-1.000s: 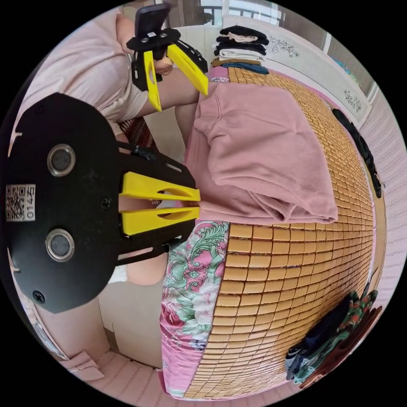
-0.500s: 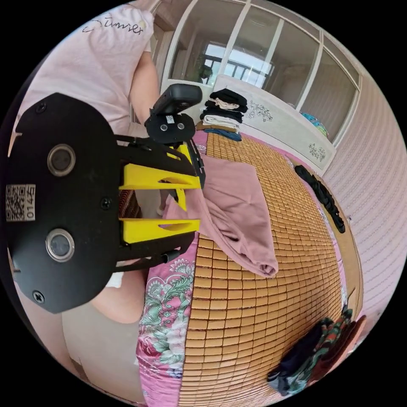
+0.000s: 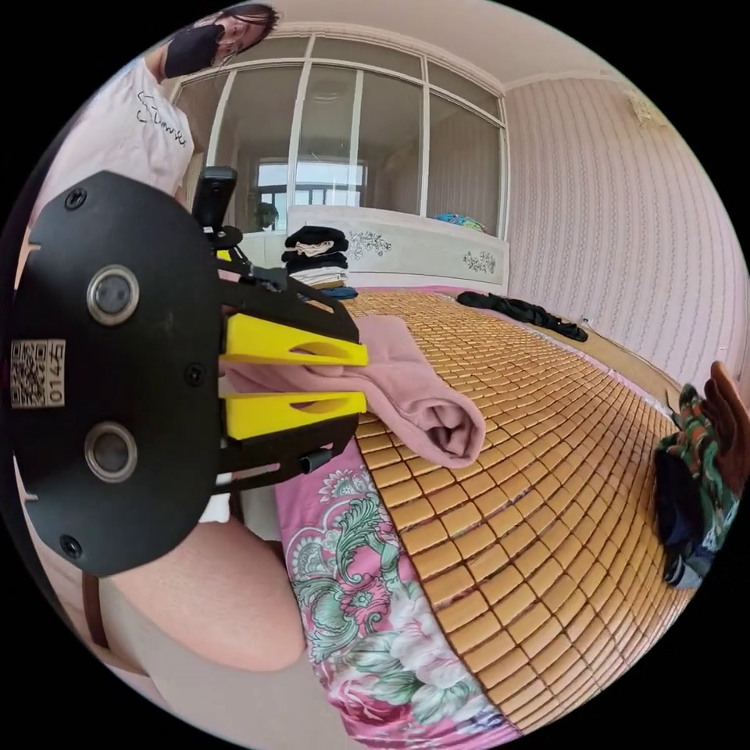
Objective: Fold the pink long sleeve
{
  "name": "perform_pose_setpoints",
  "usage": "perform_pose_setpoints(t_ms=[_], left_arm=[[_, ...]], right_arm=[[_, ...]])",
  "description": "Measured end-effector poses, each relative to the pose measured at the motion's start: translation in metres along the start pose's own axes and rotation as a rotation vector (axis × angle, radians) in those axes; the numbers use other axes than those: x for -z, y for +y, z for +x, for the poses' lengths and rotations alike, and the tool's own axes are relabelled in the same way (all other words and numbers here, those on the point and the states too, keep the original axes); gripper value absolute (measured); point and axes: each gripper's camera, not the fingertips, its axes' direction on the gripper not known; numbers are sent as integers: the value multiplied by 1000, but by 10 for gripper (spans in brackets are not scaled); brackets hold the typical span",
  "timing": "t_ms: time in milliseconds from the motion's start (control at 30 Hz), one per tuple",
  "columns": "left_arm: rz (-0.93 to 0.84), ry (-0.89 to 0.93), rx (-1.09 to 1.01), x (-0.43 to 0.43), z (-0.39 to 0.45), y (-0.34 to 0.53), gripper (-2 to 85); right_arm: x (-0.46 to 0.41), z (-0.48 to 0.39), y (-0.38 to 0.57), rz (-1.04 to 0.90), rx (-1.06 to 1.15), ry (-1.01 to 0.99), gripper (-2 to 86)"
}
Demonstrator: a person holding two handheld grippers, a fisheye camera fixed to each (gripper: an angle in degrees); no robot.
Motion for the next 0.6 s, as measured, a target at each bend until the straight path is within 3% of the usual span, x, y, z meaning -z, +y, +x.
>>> perform_pose_setpoints(t_ms=[167, 333, 500, 600], left_arm=[[92, 49, -87, -5, 16, -25, 50], [150, 71, -94, 5, 13, -20, 50], [215, -34, 129, 43, -24, 29, 52], [188, -204, 386, 59, -60, 76, 64]], right_arm=[[75, -31, 14, 135, 72, 120, 54], [89, -79, 18, 114, 155, 194, 55], [15, -176, 0, -49, 412, 200, 63], [-64, -232, -14, -185, 525, 191, 86]])
